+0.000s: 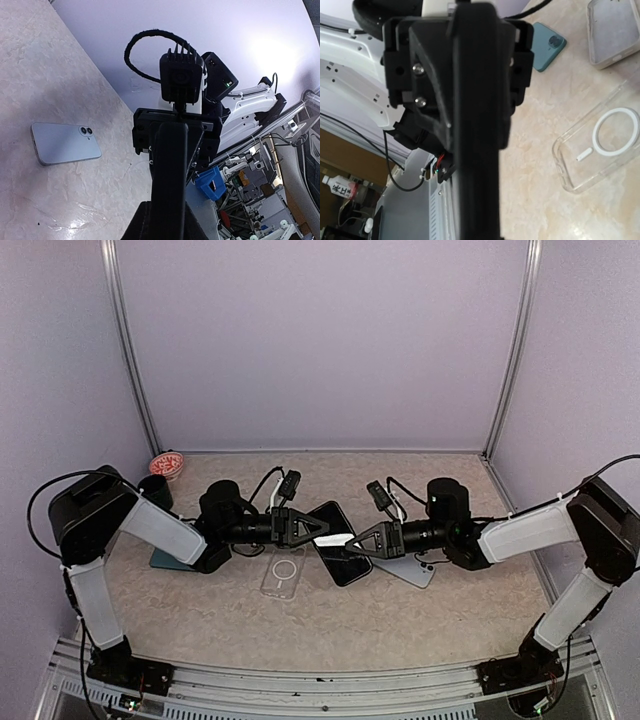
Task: Put the phone into the phone case
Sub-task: Pass from the right arm to the left
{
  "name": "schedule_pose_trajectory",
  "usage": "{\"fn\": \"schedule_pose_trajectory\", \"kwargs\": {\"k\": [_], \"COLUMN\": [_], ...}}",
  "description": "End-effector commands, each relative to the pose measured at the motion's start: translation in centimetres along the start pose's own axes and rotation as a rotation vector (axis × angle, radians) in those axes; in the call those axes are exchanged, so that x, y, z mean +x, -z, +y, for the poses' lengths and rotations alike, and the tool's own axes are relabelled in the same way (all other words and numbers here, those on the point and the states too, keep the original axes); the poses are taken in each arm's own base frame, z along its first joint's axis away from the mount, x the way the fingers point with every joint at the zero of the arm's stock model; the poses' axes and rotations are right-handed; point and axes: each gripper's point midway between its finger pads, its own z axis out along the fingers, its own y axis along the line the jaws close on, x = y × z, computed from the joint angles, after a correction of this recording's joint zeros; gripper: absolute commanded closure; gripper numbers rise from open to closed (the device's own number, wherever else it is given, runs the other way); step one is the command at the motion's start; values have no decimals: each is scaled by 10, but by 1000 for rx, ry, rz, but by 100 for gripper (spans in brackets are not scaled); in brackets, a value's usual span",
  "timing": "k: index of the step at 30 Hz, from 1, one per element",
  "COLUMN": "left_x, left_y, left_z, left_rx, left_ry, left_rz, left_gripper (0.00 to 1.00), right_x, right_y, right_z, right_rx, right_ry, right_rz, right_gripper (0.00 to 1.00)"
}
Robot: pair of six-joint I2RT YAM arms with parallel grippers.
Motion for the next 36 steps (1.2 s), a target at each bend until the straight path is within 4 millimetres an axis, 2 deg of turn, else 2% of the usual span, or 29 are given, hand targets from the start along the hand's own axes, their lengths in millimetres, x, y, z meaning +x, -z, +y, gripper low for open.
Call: {"fn": "schedule_pose_trajectory", "kwargs": {"k": [1, 4, 13, 18, 30, 32, 36], "left_x": [-4, -4, -9, -17, -42, -44, -45], "left_y": [-5, -5, 2, 11, 40, 41, 42], "left_z": [-5, -5, -15, -21, -31, -33, -33], "left_rx": [16, 16, 42, 45, 29, 29, 20], "left_ry": [-30, -31, -64, -89, -134, -141, -151], "left_rz": [-5, -5, -23, -61, -180, -185, -182], "left_gripper": [88, 92, 100, 100, 100, 100, 100], "right_x": [-13, -13, -6, 0, 6, 7, 7], "right_y": [-3, -4, -3, -1, 1, 0, -2], "right_z": [12, 12, 10, 10, -2, -3, -6], "right_rx": [-15, -16, -18, -21, 50, 49, 56], "right_ry": [62, 62, 49, 41, 21, 12, 1], "right_rz": [-21, -19, 3, 22, 39, 43, 51], "right_gripper": [100, 100, 67, 57, 56, 58, 69]}}
